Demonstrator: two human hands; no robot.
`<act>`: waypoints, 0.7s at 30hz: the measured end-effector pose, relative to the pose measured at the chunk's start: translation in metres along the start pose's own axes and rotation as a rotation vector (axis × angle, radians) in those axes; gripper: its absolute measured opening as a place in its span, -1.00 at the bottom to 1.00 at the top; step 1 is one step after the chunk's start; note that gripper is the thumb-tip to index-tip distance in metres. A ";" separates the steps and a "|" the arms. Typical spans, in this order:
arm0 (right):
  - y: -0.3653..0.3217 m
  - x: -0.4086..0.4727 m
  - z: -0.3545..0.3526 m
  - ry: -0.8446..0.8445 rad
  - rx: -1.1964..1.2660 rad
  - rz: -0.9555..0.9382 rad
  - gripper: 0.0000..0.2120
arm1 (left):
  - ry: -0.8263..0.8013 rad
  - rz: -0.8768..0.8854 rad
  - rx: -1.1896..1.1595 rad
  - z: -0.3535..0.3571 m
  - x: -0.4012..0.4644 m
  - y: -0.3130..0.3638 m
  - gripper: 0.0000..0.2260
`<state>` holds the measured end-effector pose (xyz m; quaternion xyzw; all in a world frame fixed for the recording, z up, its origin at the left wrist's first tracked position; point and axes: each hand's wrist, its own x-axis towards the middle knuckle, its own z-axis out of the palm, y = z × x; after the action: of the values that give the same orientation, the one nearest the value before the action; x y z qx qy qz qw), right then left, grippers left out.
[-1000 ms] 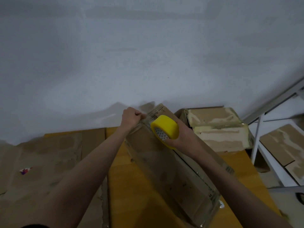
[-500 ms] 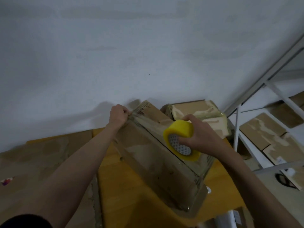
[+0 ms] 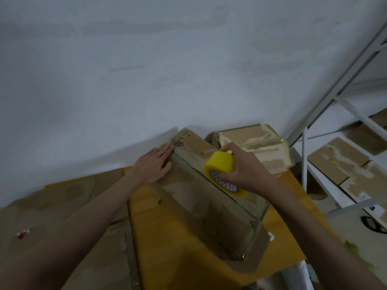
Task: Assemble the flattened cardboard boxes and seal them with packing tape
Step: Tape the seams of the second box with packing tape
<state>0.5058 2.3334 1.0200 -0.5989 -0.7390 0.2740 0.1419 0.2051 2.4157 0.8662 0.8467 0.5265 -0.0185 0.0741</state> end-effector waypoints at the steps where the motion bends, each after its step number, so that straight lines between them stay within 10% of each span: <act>1: -0.001 0.000 0.001 -0.006 -0.002 -0.004 -0.44 | -0.007 0.006 0.018 0.001 -0.001 0.000 -0.31; 21: 0.013 -0.001 0.022 -0.053 0.040 0.101 -0.49 | -0.048 0.228 -0.012 0.008 -0.005 0.046 -0.35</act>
<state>0.5049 2.3286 0.9946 -0.6253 -0.7055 0.3111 0.1202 0.2443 2.3905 0.8635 0.8999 0.4251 -0.0272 0.0937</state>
